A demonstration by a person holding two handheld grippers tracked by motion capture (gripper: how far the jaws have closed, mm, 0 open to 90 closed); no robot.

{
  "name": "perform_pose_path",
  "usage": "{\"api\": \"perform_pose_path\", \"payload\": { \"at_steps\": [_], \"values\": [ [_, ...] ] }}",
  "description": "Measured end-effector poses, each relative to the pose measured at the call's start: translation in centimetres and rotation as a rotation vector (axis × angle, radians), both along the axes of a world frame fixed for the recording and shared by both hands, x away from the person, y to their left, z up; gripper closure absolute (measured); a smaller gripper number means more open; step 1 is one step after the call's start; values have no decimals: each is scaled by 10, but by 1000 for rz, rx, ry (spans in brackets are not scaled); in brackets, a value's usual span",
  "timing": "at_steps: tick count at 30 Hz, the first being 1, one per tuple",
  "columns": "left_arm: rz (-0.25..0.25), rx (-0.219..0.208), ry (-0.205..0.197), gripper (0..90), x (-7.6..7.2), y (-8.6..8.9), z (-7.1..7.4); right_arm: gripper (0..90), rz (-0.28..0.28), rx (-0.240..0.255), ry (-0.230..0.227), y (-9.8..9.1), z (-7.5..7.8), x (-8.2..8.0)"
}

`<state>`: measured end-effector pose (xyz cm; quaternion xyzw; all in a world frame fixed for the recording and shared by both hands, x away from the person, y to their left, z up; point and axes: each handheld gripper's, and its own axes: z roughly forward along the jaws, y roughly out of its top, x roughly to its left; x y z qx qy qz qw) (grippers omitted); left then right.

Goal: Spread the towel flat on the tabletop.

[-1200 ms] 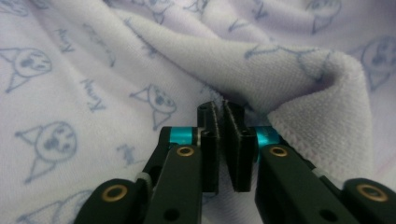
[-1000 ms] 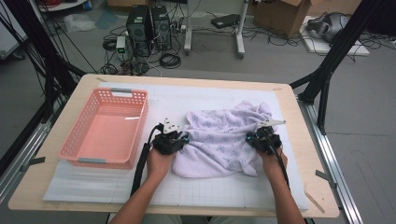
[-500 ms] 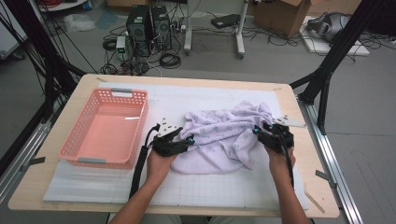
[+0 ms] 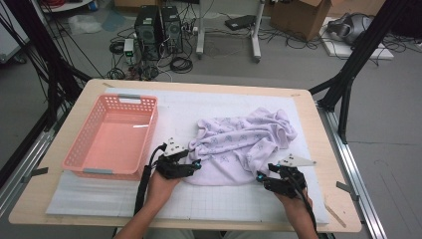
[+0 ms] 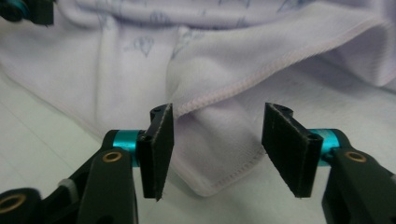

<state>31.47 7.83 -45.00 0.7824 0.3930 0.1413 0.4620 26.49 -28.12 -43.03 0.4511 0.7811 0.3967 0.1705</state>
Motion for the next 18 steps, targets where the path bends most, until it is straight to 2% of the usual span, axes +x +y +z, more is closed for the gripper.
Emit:
{"api": "perform_pose_path", "payload": {
  "at_steps": [1, 3, 5, 6, 7, 9, 12, 14, 15, 16, 18],
  "values": [
    [-1, 13, 17, 388, 1, -2, -1, 541, 6, -26, 0, 2, -3, 2],
    [-8, 31, 12, 402, 0, -3, -1, 716, 3, -78, -10, 1, -7, 4],
    [-26, 71, 9, 533, -1, -6, -1, 822, -29, -93, -12, -6, -7, 7],
    [-33, 103, -10, 613, -2, -6, 0, 849, -54, -97, -16, -11, -7, 9],
    [-42, 112, -29, 775, -3, -6, 0, 854, -81, -94, -14, -17, -7, 11],
    [-35, 89, -16, 843, -1, -3, 0, 893, -138, -88, -10, -27, -8, 16],
    [-17, 82, -25, 848, 0, -3, 0, 893, -186, -99, 17, -39, -13, 27],
    [-15, 81, -28, 836, -2, -3, 1, 875, -198, -60, 24, -44, -13, 30],
    [-14, 79, -32, 808, -3, -2, 1, 786, -181, -28, 0, -44, -10, 27],
    [-10, 67, -30, 744, -3, -1, 1, 747, -159, -13, -17, -43, -7, 24],
    [-4, 44, -1, 603, -3, 2, 1, 656, -98, 3, -48, -37, 1, 15]
  ]
}}
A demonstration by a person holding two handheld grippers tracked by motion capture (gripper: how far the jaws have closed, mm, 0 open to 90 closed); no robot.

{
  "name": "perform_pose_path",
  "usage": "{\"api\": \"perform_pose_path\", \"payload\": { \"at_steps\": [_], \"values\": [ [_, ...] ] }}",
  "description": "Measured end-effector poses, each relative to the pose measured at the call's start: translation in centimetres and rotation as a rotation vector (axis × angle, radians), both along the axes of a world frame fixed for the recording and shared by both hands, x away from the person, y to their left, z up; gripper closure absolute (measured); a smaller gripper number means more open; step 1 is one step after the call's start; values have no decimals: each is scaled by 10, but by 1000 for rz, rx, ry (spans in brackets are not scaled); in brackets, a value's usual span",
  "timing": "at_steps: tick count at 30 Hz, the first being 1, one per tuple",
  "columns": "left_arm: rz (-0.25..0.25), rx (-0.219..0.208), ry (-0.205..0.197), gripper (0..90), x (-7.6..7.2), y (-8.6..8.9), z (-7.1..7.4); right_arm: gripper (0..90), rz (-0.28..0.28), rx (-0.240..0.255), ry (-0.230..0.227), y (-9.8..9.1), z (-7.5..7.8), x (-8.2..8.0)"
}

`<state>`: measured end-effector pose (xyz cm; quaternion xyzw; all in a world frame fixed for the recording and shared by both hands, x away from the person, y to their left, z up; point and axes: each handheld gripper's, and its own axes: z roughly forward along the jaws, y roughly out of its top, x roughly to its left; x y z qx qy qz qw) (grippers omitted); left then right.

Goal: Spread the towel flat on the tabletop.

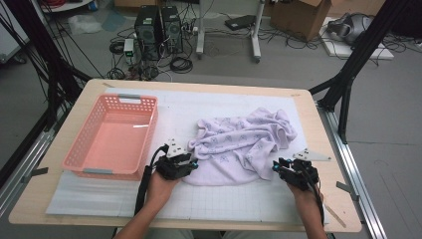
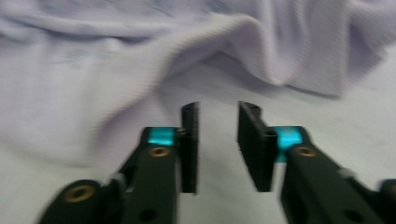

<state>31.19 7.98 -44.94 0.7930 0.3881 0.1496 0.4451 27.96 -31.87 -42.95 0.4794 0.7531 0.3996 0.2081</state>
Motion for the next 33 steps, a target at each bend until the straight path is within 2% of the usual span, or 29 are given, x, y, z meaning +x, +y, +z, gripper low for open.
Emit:
{"api": "perform_pose_path", "payload": {
  "at_steps": [3, 5, 6, 7, 8, 9, 10, 11, 13, 16, 18, 19, 21, 22, 23, 25, 28, 29, 31, 32, 33],
  "values": [
    [-5, 15, 8, 526, 0, -2, -1, 560, 68, 54, -15, 14, 3, -13],
    [-27, 23, 18, 577, -1, -4, -2, 544, 117, 50, -7, 29, 0, -15],
    [-38, 43, 21, 635, -1, -6, -2, 543, 131, 39, 1, 36, -2, -13],
    [-37, 60, 14, 723, -2, -8, -2, 571, 143, 33, 8, 41, -4, -10],
    [-41, 60, 11, 789, -2, -9, -1, 669, 149, 23, 16, 45, -5, -7],
    [-39, 63, 10, 806, -3, -9, -1, 790, 152, 0, 22, 47, -5, -3],
    [-39, 60, 10, 817, -3, -9, -1, 848, 133, -24, 27, 48, -6, 1],
    [-42, 58, 9, 822, -3, -8, -1, 894, 117, -22, 36, 46, -6, 6],
    [-43, 50, 7, 825, -3, -7, -1, 898, 83, -33, 40, 43, -6, 15],
    [-44, 30, 7, 822, -3, -4, 0, 897, 52, -12, 58, 35, -8, 26],
    [-43, 22, 6, 815, -4, -3, 0, 868, 54, -21, 34, 32, -6, 23],
    [-45, 23, 6, 808, -4, -3, 0, 808, 48, -24, 16, 30, -4, 19],
    [-43, 12, 9, 787, -4, -2, 0, 752, 43, -22, -3, 24, -2, 13],
    [-33, -7, 14, 757, -4, -2, 0, 729, 42, -21, -6, 21, 0, 8],
    [-32, -14, 25, 711, -4, -2, 0, 704, 54, -16, -10, 19, 2, 3],
    [-34, -16, 35, 641, -4, -2, 0, 645, 112, -11, -35, 18, 4, -11],
    [-49, -2, 51, 604, -4, -4, -2, 515, 194, -41, -56, 27, 3, -25],
    [-51, 9, 49, 611, -4, -5, -2, 516, 213, -65, -64, 33, 1, -25],
    [-54, 32, 38, 660, -6, -7, -2, 551, 232, -101, -43, 41, -4, -21],
    [-57, 41, 33, 750, -6, -7, -2, 639, 241, -133, -34, 45, -6, -17],
    [-63, 44, 37, 798, -6, -6, -1, 735, 246, -163, -30, 48, -8, -12]
  ]
}}
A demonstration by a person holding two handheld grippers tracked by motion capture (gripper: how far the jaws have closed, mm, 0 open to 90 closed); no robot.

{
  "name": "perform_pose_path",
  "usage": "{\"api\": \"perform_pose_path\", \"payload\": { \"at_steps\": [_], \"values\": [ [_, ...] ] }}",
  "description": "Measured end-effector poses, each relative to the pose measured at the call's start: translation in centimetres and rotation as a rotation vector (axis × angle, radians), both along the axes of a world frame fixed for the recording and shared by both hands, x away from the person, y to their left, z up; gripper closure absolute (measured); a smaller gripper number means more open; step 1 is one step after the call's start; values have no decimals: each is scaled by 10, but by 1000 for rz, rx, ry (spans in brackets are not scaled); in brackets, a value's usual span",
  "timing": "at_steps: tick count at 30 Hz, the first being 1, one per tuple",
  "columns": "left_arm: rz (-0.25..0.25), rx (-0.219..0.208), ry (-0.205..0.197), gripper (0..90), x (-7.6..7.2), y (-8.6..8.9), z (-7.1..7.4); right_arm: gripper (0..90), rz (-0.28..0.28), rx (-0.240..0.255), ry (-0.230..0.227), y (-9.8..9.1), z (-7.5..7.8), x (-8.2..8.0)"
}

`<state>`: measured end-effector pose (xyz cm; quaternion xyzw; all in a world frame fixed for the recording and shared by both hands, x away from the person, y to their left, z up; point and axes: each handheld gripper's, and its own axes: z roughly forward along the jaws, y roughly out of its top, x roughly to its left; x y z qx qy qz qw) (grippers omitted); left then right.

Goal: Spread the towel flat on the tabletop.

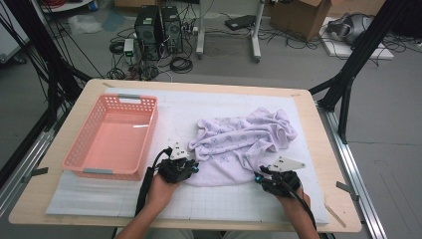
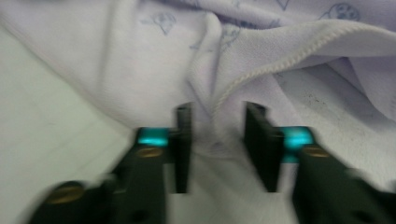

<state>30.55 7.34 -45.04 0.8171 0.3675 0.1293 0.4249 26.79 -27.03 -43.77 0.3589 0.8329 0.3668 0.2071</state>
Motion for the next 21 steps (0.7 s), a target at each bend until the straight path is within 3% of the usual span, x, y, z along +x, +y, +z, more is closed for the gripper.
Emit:
{"api": "perform_pose_path", "payload": {
  "at_steps": [1, 3, 5, 7, 11, 14, 15, 18, 21],
  "values": [
    [0, 3, -2, 817, -1, 0, 0, 802, -6, -14, 3, 1, -1, 5],
    [-1, 5, -6, 823, -2, 4, 1, 867, -48, 30, 8, -4, 1, 16],
    [15, -9, -14, 824, -2, 9, 2, 869, -132, 67, 13, -13, 3, 26],
    [30, -27, -8, 823, -1, 13, 3, 869, -234, 96, 49, -25, 2, 36],
    [37, -17, -12, 821, 1, 14, 1, 868, -417, 82, 103, -50, -4, 50],
    [47, -19, -11, 770, 0, 13, 0, 777, -455, 94, 105, -63, -7, 51],
    [47, -22, -10, 707, 0, 14, 0, 756, -463, 84, 98, -65, -5, 49],
    [62, -44, -10, 547, -3, 17, 2, 708, -468, 140, 61, -77, 2, 36],
    [39, -57, -20, 536, -8, 20, 6, 712, -449, 166, 20, -81, 10, 20]
  ]
}}
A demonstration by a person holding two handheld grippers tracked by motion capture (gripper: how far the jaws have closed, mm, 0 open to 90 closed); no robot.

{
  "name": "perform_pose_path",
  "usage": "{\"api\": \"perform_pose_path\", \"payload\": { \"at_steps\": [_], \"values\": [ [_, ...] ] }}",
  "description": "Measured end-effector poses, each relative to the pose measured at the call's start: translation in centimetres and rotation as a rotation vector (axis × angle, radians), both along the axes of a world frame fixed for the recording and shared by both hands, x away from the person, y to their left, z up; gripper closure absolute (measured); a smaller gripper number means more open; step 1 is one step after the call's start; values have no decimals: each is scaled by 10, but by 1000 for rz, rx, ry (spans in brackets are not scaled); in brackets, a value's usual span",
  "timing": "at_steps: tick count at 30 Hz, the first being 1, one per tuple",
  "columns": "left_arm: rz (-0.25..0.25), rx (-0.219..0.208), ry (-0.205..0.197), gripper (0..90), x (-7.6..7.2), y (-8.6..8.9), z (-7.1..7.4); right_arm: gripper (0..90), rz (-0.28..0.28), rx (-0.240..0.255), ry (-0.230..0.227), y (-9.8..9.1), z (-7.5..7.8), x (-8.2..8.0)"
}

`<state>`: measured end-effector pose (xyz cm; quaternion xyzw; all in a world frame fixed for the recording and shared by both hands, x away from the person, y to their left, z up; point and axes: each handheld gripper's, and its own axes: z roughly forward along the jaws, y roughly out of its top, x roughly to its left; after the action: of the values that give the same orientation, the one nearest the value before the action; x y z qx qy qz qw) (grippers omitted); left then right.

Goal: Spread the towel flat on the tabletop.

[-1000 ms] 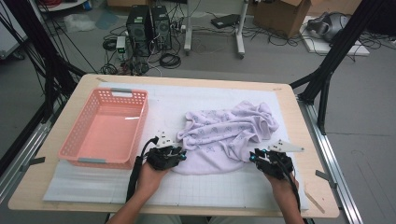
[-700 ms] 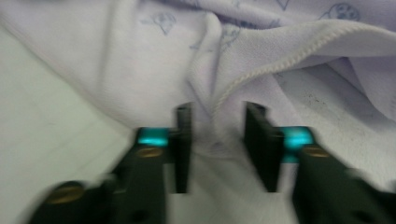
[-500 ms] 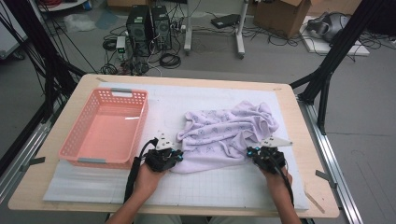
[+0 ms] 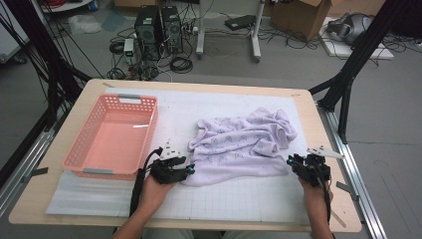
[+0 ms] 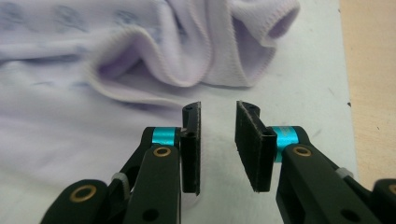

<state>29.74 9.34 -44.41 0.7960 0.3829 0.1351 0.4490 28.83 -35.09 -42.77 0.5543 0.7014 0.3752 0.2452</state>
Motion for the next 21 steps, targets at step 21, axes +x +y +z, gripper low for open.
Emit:
{"api": "perform_pose_path", "payload": {
  "at_steps": [21],
  "values": [
    [-55, 52, 44, 840, -32, 0, -3, 864, 120, -55, 106, 10, -16, -41]
  ]
}}
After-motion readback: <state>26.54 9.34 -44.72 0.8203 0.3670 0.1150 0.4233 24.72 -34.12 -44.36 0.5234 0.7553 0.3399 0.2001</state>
